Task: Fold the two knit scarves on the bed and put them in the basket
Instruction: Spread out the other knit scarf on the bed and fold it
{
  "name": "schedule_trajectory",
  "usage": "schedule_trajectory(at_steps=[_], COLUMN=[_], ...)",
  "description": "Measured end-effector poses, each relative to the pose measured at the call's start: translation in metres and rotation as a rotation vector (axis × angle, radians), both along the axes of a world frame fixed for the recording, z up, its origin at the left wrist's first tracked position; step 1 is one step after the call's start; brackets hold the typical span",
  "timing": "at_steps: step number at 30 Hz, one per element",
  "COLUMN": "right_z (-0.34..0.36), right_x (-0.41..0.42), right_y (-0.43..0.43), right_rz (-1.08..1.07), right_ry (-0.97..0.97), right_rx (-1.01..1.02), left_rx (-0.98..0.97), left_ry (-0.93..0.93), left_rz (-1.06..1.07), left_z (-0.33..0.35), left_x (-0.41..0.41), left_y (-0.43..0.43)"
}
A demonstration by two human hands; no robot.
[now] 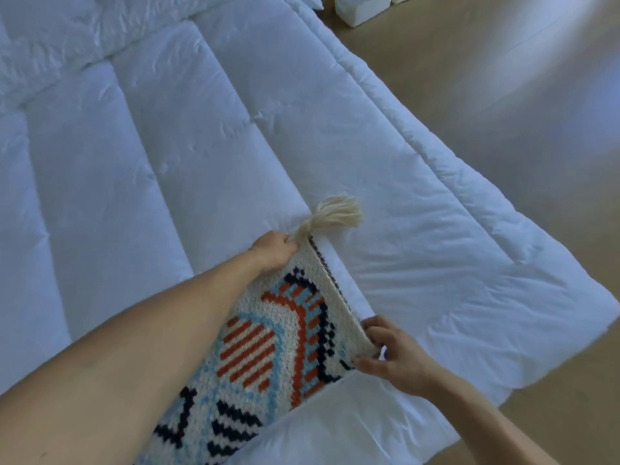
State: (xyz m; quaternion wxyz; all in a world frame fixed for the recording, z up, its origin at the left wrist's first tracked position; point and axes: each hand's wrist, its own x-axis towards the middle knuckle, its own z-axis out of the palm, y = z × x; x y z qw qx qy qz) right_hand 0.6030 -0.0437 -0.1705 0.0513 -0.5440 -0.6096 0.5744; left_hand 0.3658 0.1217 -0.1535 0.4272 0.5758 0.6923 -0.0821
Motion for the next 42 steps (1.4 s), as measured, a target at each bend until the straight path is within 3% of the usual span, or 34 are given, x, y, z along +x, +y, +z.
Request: schedule_trajectory(at_steps=[8,14,18,24,26,28,31,33,35,38,42], right_z=[-0.01,-0.007,-0.016,-0.017,-0.022,-0.025,-0.019,-0.017,-0.02,-0.028,-0.017], right_x=[0.011,0.016,0.017,0.009,0.0,-0.007,-0.002,0.007,0.012,0.01,0.002], right_y=[-0.023,-0.023,-0.014,0.017,0.024,0.028,0.04,0.048,0.052,0.051,0.067], right_rz=[-0.292,-0.514,-0.392,-0.478,-0.425,-0.331,-0.267,-0.287,-0.254,-0.153,-0.124], right_ry=[0.034,-0.18,-0.302,-0.256,-0.297,-0.249,-0.203,-0.272,-0.34,-0.45,-0.534], right_rx=[-0.113,0.096,0.041,-0.083,-0.068,-0.095,-0.019,0.144,0.195,0.113,0.088], left_rx=[0.005,0.236,0.099,0.139,0.134,0.143,0.268,0.416,0.484,0.558,0.871], left_ry=[-0.065,-0.186,-0.106,0.389,0.339,0.134,-0.082,-0.104,-0.024,0.204,0.183], left_rz=[-0.015,0.079,-0.027,-0.276,-0.298,-0.237,-0.115,-0.071,-0.117,-0.195,-0.174], left_z=[0.001,0.004,-0.015,-0.017,-0.024,-0.029,-0.031,-0.03,-0.032,-0.038,-0.034], left_x=[0.02,0.055,0.063,0.047,0.041,0.04,0.04,0.039,0.037,0.035,0.031], left_y=[0.0,0.014,0.01,0.007,0.004,0.001,0.006,0.012,0.015,0.0,-0.061])
